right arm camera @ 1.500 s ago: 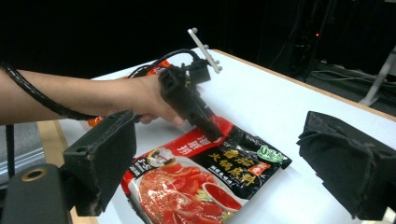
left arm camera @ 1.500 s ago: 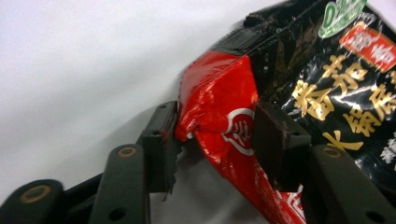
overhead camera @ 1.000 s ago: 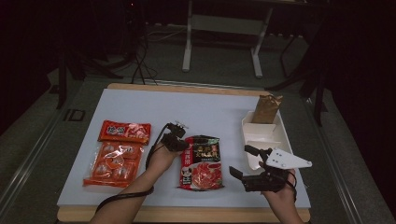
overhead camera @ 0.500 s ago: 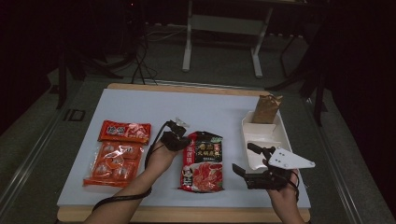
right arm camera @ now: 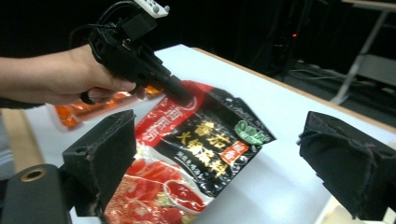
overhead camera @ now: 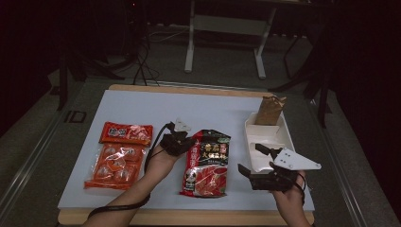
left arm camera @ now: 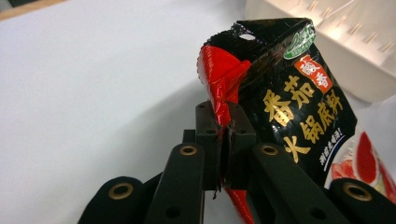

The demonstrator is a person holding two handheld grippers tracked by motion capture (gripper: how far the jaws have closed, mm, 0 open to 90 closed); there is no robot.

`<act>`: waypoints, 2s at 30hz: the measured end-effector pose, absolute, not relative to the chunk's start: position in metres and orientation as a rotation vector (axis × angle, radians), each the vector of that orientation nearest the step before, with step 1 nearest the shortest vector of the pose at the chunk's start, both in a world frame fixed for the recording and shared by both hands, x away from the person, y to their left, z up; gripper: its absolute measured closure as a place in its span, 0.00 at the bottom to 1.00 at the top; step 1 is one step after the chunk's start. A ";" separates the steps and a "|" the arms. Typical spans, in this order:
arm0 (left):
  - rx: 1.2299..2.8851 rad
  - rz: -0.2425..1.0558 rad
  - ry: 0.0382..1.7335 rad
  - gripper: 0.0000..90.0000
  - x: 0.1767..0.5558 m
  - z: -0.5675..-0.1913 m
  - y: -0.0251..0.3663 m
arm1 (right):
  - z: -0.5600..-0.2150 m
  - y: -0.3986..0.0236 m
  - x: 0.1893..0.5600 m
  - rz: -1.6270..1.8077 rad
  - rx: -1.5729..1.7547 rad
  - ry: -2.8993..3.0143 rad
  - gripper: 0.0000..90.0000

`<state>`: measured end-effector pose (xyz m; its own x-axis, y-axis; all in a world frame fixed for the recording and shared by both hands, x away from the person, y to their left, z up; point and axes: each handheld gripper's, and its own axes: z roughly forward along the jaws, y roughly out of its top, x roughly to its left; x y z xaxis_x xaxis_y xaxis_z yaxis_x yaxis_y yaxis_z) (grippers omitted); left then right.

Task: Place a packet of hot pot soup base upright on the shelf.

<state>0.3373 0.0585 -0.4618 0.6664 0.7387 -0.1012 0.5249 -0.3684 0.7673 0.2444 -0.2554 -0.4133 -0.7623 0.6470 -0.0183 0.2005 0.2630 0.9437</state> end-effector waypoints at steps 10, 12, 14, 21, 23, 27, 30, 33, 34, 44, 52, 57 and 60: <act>2.009 0.385 0.872 0.97 0.315 -0.445 0.054 | -0.412 -0.254 0.243 1.499 0.782 2.125 0.11; 2.003 0.383 0.863 0.97 0.313 -0.443 0.053 | -0.411 -0.254 0.243 1.505 0.782 2.129 0.11; 1.991 0.388 0.834 0.98 0.304 -0.438 0.052 | -0.411 -0.255 0.243 1.503 0.793 2.141 0.11; 1.962 0.416 0.765 0.98 0.283 -0.426 0.050 | -0.410 -0.257 0.243 1.511 0.826 2.163 0.11; 1.939 0.390 0.747 0.98 0.279 -0.423 0.050 | -0.408 -0.257 0.241 1.508 0.817 2.164 0.12; 1.938 0.394 0.697 0.98 0.272 -0.417 0.050 | -0.407 -0.257 0.241 1.525 0.796 2.168 0.12; 1.924 0.385 0.696 0.98 0.270 -0.414 0.052 | -0.406 -0.257 0.241 1.538 0.788 2.192 0.12; 1.895 0.390 0.691 0.98 0.266 -0.409 0.057 | -0.406 -0.257 0.240 1.544 0.789 2.193 0.14; 1.874 0.386 0.692 0.98 0.265 -0.407 0.059 | -0.405 -0.257 0.240 1.541 0.788 2.188 0.15; 1.719 0.306 0.679 0.97 0.266 -0.394 0.074 | -0.400 -0.248 0.248 1.600 0.777 2.219 0.21; 1.609 0.259 0.686 0.97 0.269 -0.399 0.077 | -0.391 -0.239 0.261 1.657 0.758 2.218 0.38; 1.615 0.294 0.671 0.97 0.267 -0.402 0.072 | -0.384 -0.240 0.266 1.690 0.752 2.209 0.59; 1.613 0.289 0.683 0.97 0.268 -0.404 0.071 | -0.383 -0.240 0.269 1.695 0.768 2.216 0.71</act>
